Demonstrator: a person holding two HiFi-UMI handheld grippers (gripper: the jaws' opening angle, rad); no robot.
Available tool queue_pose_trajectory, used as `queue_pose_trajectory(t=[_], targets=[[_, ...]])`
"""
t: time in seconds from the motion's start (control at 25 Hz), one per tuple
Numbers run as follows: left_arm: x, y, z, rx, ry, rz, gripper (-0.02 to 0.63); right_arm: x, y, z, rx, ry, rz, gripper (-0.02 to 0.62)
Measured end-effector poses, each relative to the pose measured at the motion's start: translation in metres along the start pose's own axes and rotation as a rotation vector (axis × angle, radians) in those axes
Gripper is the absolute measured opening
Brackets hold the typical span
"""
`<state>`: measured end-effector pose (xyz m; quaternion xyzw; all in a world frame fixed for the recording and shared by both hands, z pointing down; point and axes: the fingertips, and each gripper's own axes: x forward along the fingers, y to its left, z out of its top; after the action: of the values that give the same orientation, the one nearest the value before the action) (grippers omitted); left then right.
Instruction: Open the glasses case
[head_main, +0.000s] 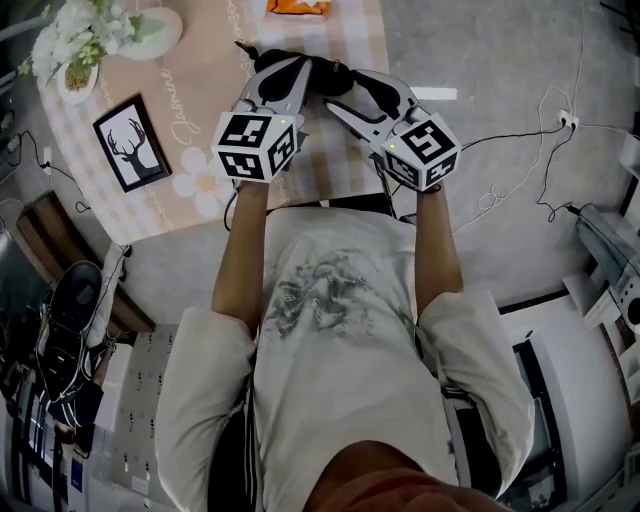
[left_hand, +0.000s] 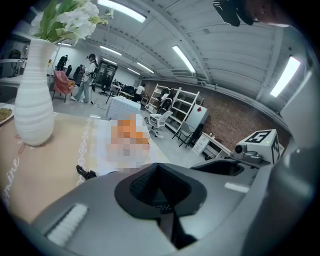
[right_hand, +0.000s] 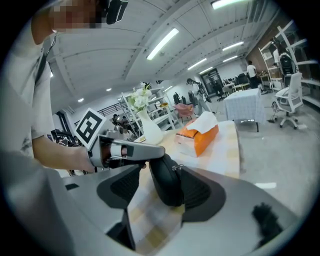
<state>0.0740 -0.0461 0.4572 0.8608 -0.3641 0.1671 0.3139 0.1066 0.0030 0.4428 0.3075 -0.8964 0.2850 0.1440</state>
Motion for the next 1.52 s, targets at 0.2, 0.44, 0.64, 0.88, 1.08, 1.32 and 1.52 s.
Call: queue_pose_trajectory(t=[0.2,0.44,0.64,0.88,1.08,1.32,1.52], targets=[[-0.003,0.000,-0.003,-0.019,-0.014,0.000,0.002,0.002,-0.012,0.010,0.018,-0.020,0.030,0.264],[-0.007,-0.001,-0.005,-0.025,-0.021,0.001,0.002,0.014,-0.021,0.015,0.062,-0.019,0.085,0.264],[-0.008,-0.002,-0.006,-0.027,-0.025,0.002,0.002,0.023,-0.027,0.015,0.110,-0.024,0.133,0.264],[-0.010,-0.002,-0.007,-0.033,-0.027,0.000,0.002,0.033,-0.027,0.010,0.173,0.004,0.210,0.264],[-0.011,-0.003,-0.007,-0.038,-0.029,-0.003,0.002,0.034,-0.019,0.007,0.182,0.025,0.256,0.261],[-0.011,-0.002,-0.007,-0.037,-0.030,-0.009,0.002,0.029,-0.026,0.012,0.225,-0.018,0.241,0.094],[-0.010,-0.002,-0.007,-0.037,-0.029,-0.014,0.002,0.027,-0.028,0.016,0.221,-0.025,0.236,0.039]])
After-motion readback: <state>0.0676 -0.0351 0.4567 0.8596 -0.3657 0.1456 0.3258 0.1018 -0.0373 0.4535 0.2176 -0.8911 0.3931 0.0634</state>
